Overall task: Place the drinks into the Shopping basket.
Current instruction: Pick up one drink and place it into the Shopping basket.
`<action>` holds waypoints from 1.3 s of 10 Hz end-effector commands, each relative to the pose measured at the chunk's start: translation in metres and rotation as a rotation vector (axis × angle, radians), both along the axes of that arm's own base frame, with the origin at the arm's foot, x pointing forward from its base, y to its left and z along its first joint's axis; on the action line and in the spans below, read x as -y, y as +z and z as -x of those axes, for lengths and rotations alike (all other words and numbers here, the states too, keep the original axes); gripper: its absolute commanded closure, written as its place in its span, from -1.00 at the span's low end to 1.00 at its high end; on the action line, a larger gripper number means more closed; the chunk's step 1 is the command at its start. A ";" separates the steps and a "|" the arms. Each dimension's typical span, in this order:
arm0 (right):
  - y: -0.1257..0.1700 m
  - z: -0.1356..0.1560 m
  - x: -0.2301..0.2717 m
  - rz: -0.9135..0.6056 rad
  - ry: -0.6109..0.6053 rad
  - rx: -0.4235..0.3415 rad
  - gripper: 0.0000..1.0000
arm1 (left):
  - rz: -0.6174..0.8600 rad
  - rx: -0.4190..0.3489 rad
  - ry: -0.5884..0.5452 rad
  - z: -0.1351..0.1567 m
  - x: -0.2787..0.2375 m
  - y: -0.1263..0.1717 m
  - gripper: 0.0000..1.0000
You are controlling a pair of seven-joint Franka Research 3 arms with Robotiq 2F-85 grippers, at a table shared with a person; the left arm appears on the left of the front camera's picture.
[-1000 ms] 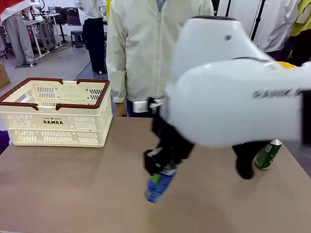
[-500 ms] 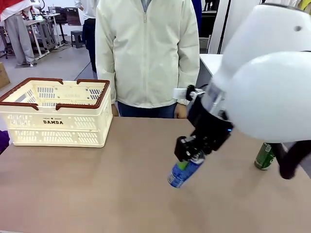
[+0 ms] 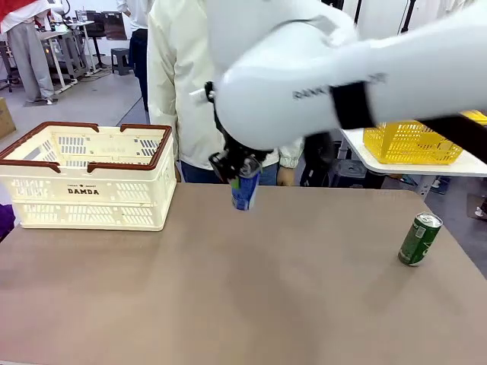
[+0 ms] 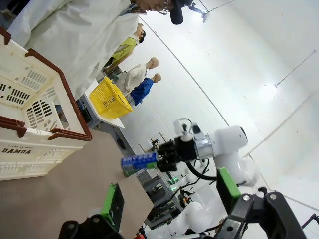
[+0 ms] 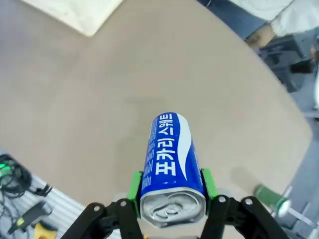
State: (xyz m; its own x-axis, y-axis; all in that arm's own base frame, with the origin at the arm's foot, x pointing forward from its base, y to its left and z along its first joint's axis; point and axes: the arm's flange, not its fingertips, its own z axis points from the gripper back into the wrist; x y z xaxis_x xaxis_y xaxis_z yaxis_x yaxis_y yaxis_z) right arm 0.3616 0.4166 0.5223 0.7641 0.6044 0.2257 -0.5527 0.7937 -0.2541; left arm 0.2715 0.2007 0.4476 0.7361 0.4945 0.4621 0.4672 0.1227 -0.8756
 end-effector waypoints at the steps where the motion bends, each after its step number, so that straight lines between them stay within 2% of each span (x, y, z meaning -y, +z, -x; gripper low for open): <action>1: -0.026 -0.032 -0.064 0.004 0.035 -0.085 1.00 | 0.025 -0.002 0.000 0.000 0.000 0.005 -1.00; 2: -0.052 -0.036 -0.075 -0.034 0.054 -0.128 1.00 | 0.025 -0.002 0.000 0.000 0.000 0.005 -1.00; 5: -0.112 -0.031 -0.075 -0.115 0.100 -0.192 1.00 | 0.025 -0.002 0.000 0.000 0.000 0.005 -1.00; 8: -0.121 -0.029 -0.070 -0.088 0.099 -0.246 1.00 | 0.025 -0.002 0.000 0.000 0.000 0.005 -1.00; 9: -0.125 -0.029 -0.071 -0.077 0.105 -0.262 0.73 | 0.025 -0.002 0.000 0.000 0.000 0.005 -1.00; 10: -0.127 -0.029 -0.071 -0.073 0.109 -0.269 -0.41 | 0.025 -0.002 0.000 0.000 0.000 0.005 -1.00; 11: -0.124 -0.028 -0.069 -0.080 0.113 -0.271 -1.00 | 0.025 -0.002 0.000 0.000 0.000 0.005 -1.00; 13: -0.109 -0.025 -0.060 -0.093 0.111 -0.265 -1.00 | 0.025 -0.002 0.000 0.000 0.000 0.005 -1.00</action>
State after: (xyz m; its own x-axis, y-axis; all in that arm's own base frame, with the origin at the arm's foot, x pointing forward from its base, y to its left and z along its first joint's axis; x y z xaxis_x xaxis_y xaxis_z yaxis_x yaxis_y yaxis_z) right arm 0.3937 0.4930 0.4032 0.7410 0.6662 0.0840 -0.6660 0.7451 -0.0347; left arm 0.2715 0.2007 0.4476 0.7363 0.4945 0.4619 0.4671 0.1223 -0.8757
